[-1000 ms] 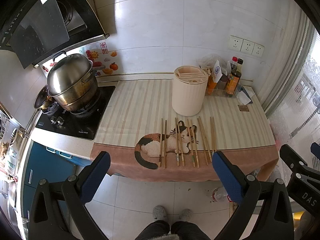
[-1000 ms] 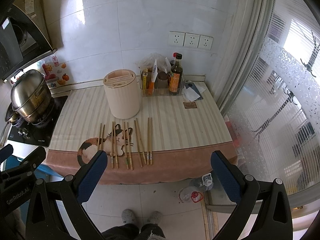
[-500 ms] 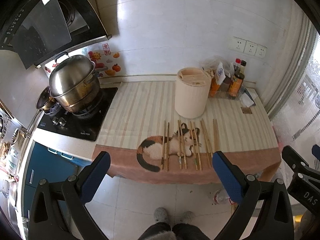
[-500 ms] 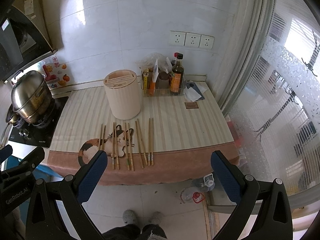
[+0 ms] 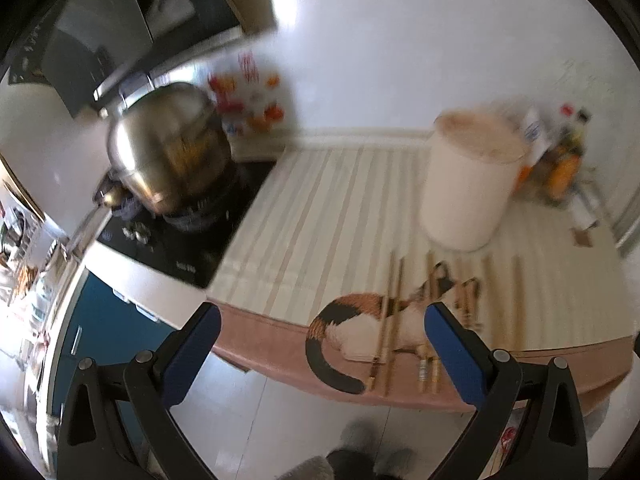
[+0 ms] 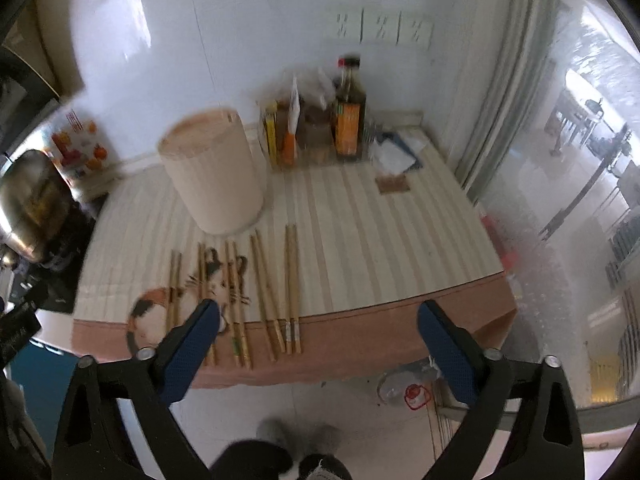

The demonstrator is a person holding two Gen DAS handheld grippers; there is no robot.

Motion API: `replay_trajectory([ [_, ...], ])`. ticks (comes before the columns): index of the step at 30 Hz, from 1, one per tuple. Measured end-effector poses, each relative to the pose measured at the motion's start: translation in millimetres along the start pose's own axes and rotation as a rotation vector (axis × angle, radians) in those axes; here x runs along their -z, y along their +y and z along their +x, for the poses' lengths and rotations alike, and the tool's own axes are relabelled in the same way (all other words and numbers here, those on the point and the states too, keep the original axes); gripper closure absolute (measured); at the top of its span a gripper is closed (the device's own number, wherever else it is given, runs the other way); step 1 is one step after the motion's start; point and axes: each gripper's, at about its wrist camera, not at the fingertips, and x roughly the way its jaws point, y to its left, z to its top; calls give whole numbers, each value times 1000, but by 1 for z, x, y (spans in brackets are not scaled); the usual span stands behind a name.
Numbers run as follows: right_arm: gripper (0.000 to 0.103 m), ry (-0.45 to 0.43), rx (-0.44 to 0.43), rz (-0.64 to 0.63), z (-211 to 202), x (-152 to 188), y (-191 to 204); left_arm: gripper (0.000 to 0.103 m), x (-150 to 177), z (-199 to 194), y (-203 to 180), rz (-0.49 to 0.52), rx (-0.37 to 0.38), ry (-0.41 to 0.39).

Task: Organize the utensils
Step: 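Lower the left tool and close it on one wooden chopstick while the right tool grasps another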

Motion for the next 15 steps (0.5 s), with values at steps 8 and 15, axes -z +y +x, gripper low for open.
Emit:
replay_trajectory([
  [8, 42, 223, -76, 73, 130, -9, -3, 28, -6, 163, -18, 27, 100, 321],
  [15, 68, 365, -78, 145, 215, -26, 4, 58, 4, 255, -49, 87, 226, 523],
])
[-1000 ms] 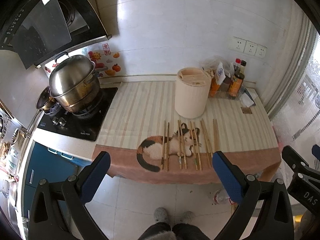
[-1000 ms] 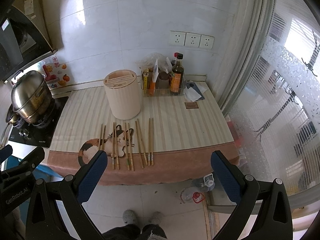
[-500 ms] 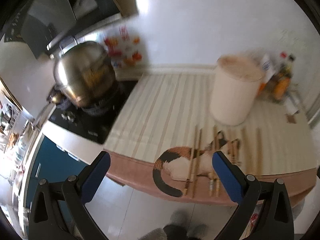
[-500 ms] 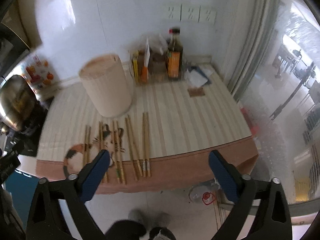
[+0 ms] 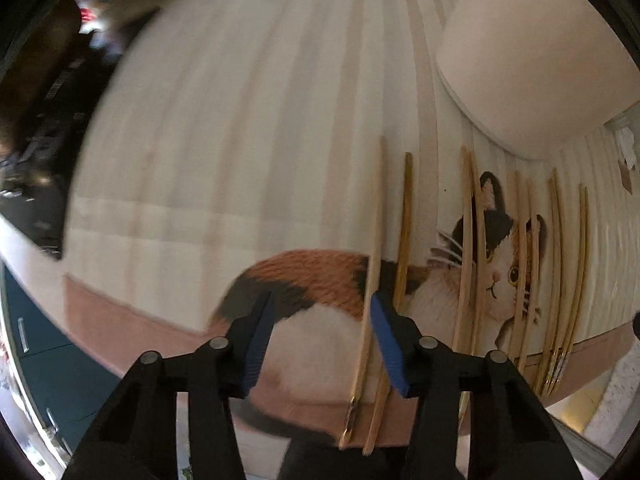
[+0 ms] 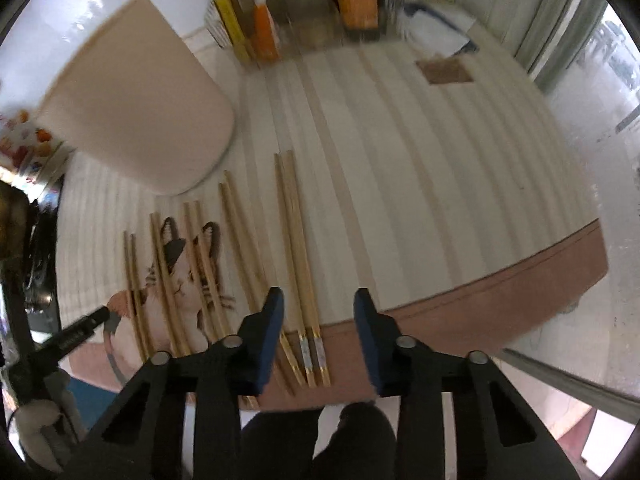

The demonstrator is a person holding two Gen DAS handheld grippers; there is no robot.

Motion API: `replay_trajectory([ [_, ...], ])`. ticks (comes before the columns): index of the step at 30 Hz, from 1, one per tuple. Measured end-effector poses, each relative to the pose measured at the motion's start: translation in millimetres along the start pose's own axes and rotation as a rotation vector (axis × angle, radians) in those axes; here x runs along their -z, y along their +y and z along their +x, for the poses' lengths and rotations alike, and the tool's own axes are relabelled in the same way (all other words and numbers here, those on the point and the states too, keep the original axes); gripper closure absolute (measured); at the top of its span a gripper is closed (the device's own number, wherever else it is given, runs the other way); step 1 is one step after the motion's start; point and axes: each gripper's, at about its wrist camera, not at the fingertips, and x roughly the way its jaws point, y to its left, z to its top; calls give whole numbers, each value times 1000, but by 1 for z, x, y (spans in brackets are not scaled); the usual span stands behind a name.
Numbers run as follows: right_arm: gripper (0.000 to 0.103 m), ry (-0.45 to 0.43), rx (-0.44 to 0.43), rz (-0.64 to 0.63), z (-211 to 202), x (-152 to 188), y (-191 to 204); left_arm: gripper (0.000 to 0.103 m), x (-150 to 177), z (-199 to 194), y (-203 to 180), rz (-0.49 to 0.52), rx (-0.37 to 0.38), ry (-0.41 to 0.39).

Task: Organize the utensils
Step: 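Lower the left tool and close it on one wooden chopstick while the right tool grasps another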

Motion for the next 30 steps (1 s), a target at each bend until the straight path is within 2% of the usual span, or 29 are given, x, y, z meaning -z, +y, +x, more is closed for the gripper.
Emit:
replay_trajectory([
  [4, 68, 52, 28, 9, 28, -18, 9, 73, -10, 20, -7, 39, 44, 39],
  [9, 68, 103, 45, 8, 47, -26, 14, 98, -11, 23, -15, 86, 19, 10],
  [12, 68, 126, 47, 12, 58, -33, 13, 99, -11, 23, -14, 61, 30, 23],
  [17, 68, 169, 44, 4, 80, -40, 9, 99, -19, 24, 11, -9, 30, 46],
  [20, 78, 215, 25, -13, 97, -44, 8, 99, -16, 23, 19, -40, 20, 55],
  [21, 85, 231, 24, -22, 101, -44, 8, 99, -15, 22, 22, -45, 18, 57],
  [23, 89, 239, 12, -38, 107, -43, 6, 99, -12, 23, 24, -50, 14, 53],
  [24, 96, 241, 22, -45, 108, -42, 5, 99, -13, 22, 24, -53, 13, 53],
  [30, 96, 267, 84, -80, 109, -19, 1, 99, -13, 23, 15, -34, 53, 47],
])
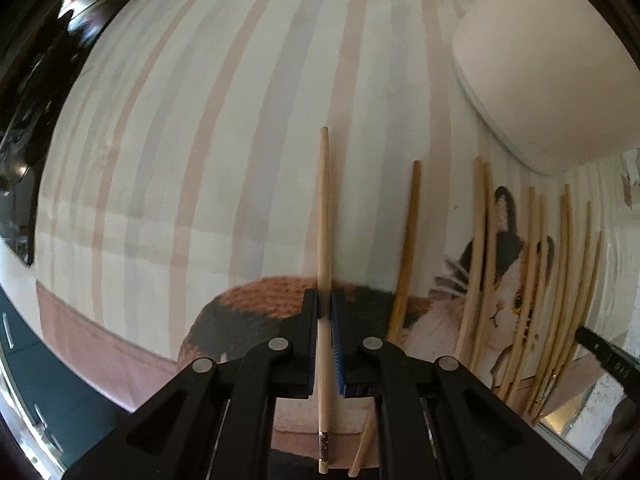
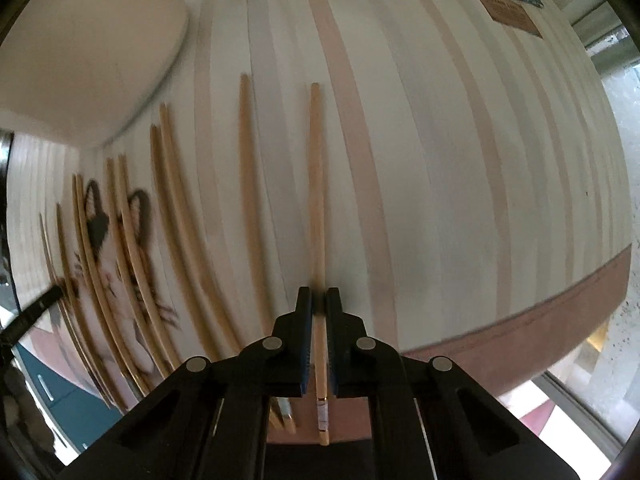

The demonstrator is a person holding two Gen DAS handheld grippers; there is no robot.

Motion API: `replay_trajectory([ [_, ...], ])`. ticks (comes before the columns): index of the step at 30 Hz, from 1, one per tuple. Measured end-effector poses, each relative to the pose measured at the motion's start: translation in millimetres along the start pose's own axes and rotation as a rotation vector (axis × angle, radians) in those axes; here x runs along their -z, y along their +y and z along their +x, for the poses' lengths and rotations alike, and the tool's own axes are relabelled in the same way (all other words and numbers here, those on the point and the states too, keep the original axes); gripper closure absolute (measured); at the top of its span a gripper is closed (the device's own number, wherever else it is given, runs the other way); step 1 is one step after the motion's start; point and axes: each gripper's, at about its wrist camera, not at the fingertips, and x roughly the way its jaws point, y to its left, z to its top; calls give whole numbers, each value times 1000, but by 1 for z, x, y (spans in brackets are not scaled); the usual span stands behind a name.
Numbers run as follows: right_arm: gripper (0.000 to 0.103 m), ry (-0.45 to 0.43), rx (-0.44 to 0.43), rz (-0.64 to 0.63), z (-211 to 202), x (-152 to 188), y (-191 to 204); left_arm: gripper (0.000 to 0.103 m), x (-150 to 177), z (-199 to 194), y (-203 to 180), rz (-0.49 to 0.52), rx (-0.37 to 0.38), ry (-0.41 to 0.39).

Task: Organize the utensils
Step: 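Lower the left tool and close it on one wooden chopstick while the right tool grasps another, then lift the chopsticks with the left tool while the right tool carries its chopstick toward the cream holder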

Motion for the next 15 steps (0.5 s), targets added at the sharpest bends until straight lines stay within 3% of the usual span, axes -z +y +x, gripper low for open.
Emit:
replay_trajectory([
  [6, 95, 29, 42, -3, 1, -1, 4, 95, -12, 0, -11, 84, 12, 13],
  [10, 95, 43, 75, -28, 8, -1, 27, 84, -2, 3, -17, 88, 19, 59],
  [15, 95, 53, 72, -28, 6, -13, 33, 82, 13, 2, -32, 112, -56, 35],
])
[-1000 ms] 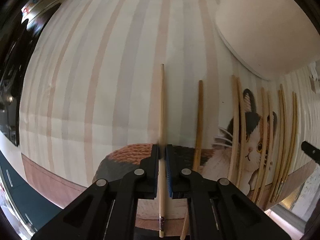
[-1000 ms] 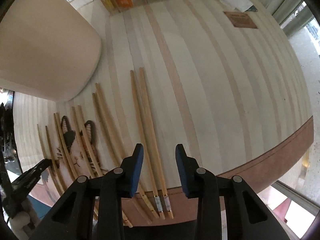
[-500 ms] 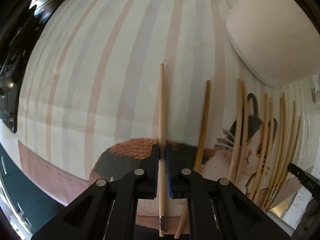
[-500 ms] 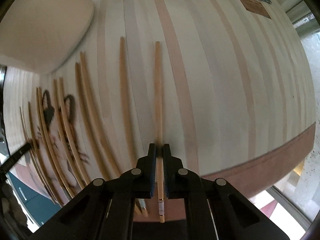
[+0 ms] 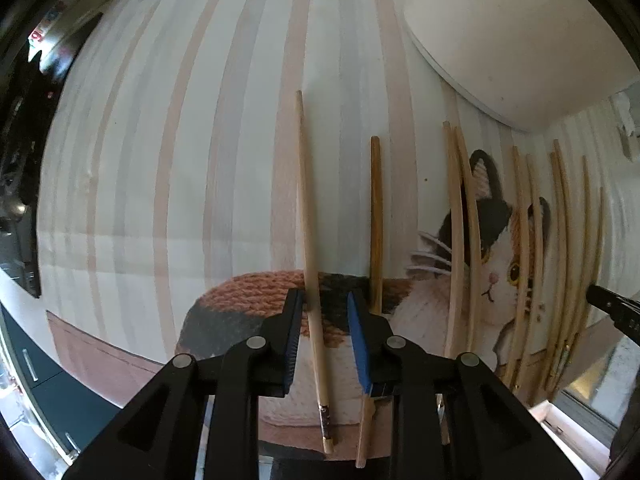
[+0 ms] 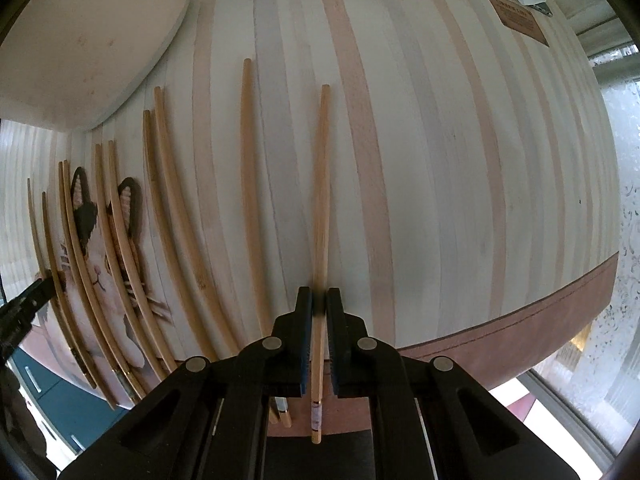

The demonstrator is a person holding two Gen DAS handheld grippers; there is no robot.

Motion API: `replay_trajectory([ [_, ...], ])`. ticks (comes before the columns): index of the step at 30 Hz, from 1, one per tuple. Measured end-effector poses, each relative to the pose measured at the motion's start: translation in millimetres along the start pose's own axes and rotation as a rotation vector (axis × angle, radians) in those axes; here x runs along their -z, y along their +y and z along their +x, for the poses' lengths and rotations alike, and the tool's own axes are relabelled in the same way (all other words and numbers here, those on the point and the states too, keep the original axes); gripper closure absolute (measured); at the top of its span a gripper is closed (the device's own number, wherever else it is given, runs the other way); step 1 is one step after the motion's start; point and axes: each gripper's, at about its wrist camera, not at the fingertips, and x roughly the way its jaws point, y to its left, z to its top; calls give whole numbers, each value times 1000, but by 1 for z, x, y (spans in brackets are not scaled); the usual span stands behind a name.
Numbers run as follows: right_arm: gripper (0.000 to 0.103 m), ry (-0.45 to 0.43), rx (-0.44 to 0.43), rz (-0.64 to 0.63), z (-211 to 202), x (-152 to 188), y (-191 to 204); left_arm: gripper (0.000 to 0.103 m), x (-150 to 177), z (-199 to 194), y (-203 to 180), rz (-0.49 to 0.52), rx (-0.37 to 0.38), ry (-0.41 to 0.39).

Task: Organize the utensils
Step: 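Lift the chopsticks with the left tool while the right tool carries its chopstick toward the cream holder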

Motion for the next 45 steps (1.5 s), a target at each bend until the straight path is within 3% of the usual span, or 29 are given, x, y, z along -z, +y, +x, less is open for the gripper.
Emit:
replay_trajectory([
  [3, 95, -1, 10, -7, -3, -8, 0, 84, 1, -2, -7, -17, 5, -12],
  [7, 95, -5, 13, -12, -5, -7, 4, 98, -3, -11, -6, -17, 5, -36],
  [13, 96, -31, -18, 10, -8, -4, -1, 98, -15, -19, 10, -48, -36, -59],
  [26, 96, -285, -115, 81, -96, -12, -36, 98, -6, -133, 15, -108, -116, -312],
  [35, 96, -458, -226, 75, -169, -5, -31, 99, -6, -223, 22, -187, -42, -515],
  [45, 96, -693, -411, 50, -294, -30, -13, 98, -29, -368, 13, -227, 185, -797],
])
